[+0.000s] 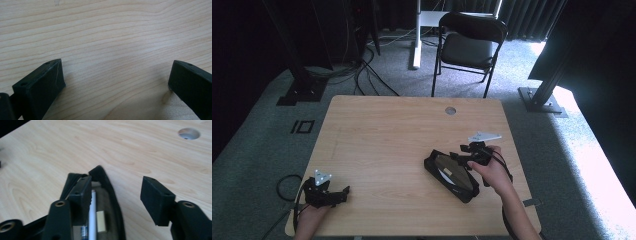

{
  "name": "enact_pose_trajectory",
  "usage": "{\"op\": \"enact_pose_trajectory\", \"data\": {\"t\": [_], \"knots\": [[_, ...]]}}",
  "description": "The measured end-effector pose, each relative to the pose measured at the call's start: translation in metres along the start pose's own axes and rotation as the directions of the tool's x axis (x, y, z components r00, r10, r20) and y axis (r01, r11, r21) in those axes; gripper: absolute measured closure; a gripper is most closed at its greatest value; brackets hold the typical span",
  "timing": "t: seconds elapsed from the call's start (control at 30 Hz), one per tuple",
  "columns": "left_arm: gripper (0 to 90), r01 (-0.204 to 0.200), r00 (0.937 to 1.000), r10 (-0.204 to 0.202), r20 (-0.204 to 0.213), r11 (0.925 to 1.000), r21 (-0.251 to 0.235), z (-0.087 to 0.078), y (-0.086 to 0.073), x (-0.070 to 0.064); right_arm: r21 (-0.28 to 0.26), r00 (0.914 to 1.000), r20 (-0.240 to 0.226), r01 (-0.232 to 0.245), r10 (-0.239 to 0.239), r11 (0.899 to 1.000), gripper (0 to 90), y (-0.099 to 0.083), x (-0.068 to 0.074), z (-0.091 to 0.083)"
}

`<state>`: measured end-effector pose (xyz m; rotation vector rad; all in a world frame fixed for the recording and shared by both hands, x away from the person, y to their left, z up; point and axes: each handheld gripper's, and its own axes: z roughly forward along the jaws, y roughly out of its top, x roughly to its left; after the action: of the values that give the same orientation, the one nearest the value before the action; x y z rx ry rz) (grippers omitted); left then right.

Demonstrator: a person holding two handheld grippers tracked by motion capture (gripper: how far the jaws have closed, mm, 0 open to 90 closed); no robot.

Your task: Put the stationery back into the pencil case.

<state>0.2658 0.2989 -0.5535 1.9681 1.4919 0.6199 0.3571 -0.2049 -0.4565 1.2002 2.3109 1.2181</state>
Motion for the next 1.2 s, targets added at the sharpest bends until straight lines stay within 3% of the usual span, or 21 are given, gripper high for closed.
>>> {"op": "enact_pose_trajectory", "data": {"t": [0.4, 0.73, 0.9, 1.2], "knots": [[0.6, 0.0, 1.0, 0.0, 0.0, 1.0, 0.0, 0.0, 0.0, 0.0, -0.062, 0.9948, 0.074, -0.065, 0.069, 0.996, 29.6, -0.008, -0.023, -0.009], [0.6, 0.0, 1.0, 0.0, 0.0, 1.0, 0.0, 0.0, 0.0, 0.0, -0.056, 0.9833, 0.135, -0.115, 0.122, 0.992, 26.8, -0.026, -0.042, -0.008], [0.6, 0.0, 1.0, 0.0, 0.0, 1.0, 0.0, 0.0, 0.0, 0.0, -0.064, 0.9741, 0.169, -0.141, 0.15, 0.988, 23.5, -0.036, -0.05, -0.01], [0.5, 0.0, 1.0, 0.0, 0.0, 1.0, 0.0, 0.0, 0.0, 0.0, -0.101, 0.9471, 0.241, -0.193, 0.212, 0.976, 23.5, -0.053, -0.063, -0.017]]}}
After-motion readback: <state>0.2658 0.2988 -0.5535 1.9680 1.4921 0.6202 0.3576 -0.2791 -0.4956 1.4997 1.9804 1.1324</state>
